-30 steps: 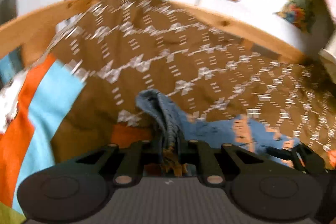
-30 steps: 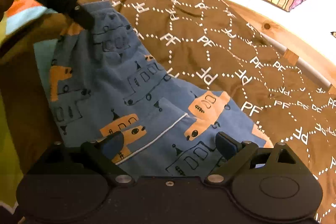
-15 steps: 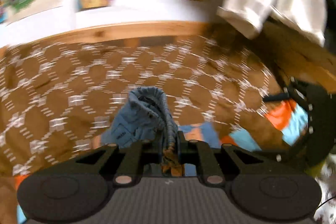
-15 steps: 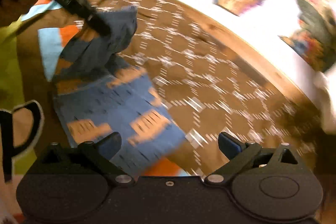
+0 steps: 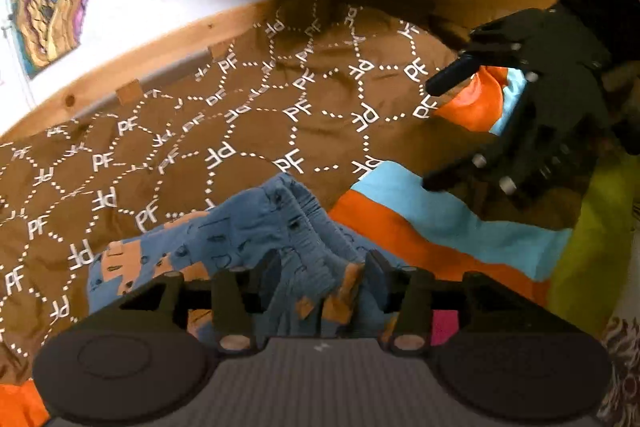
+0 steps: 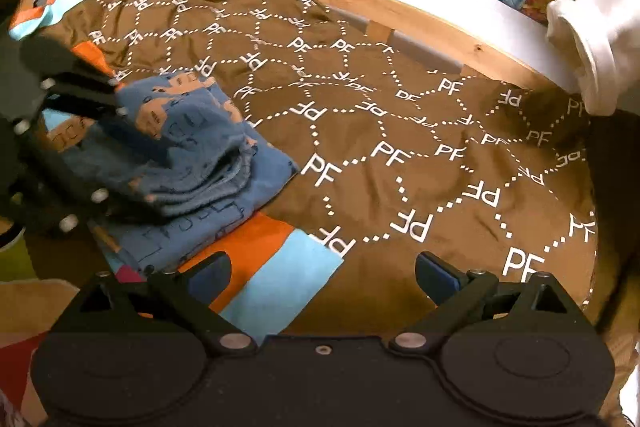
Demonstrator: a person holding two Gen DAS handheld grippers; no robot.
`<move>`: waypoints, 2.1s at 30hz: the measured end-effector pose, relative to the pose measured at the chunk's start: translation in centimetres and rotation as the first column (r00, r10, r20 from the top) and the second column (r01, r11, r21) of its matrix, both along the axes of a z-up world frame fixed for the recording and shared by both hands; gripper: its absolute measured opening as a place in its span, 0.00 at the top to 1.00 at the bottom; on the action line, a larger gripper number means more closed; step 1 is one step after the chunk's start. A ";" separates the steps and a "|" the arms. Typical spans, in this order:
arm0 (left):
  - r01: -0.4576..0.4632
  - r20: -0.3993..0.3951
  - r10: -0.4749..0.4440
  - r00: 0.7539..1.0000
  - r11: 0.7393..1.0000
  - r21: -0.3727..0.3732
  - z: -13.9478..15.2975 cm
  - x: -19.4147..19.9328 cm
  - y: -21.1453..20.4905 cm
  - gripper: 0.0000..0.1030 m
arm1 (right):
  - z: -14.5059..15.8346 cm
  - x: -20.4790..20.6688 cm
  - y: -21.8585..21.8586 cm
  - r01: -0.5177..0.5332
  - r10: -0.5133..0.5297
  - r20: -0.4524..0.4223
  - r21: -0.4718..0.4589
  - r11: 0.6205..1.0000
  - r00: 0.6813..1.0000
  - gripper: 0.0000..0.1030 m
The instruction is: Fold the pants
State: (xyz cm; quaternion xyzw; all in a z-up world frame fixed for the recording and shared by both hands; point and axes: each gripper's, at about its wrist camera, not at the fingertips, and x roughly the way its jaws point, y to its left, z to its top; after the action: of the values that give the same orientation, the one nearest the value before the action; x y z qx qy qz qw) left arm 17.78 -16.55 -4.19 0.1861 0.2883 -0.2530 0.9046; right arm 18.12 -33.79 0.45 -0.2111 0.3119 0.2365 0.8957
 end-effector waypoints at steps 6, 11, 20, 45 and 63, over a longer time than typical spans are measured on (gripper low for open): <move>0.002 0.014 -0.003 1.000 0.996 0.087 -1.0 -0.9 1.1 0.50 | 1.4 2.6 0.3 0.008 0.018 -0.114 0.221 0.975 0.993 0.12; 0.005 -0.047 -0.001 0.999 0.996 0.088 -1.9 -0.3 1.6 0.67 | 1.3 5.0 2.5 0.028 0.060 -0.241 0.348 0.937 0.969 0.20; 0.008 -0.075 -0.008 0.997 1.000 0.000 -1.2 0.3 3.0 0.95 | -0.9 8.6 5.3 0.148 0.008 -0.391 0.368 0.918 0.920 0.78; -0.175 0.031 0.176 0.984 0.984 -0.043 1.7 4.0 9.4 0.48 | 1.4 4.4 5.1 0.058 -0.027 -0.177 0.170 0.984 0.984 0.23; -0.286 0.006 0.286 0.958 0.958 0.003 -0.2 7.2 11.9 0.35 | 0.5 1.2 7.2 0.011 0.000 -0.096 0.111 0.994 0.995 0.11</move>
State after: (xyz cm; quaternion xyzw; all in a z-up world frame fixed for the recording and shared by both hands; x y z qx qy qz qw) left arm 24.96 -4.68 -4.40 0.1446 0.3103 -0.1186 0.9321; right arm 19.36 -26.54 0.99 -0.1483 0.3415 0.2608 0.8907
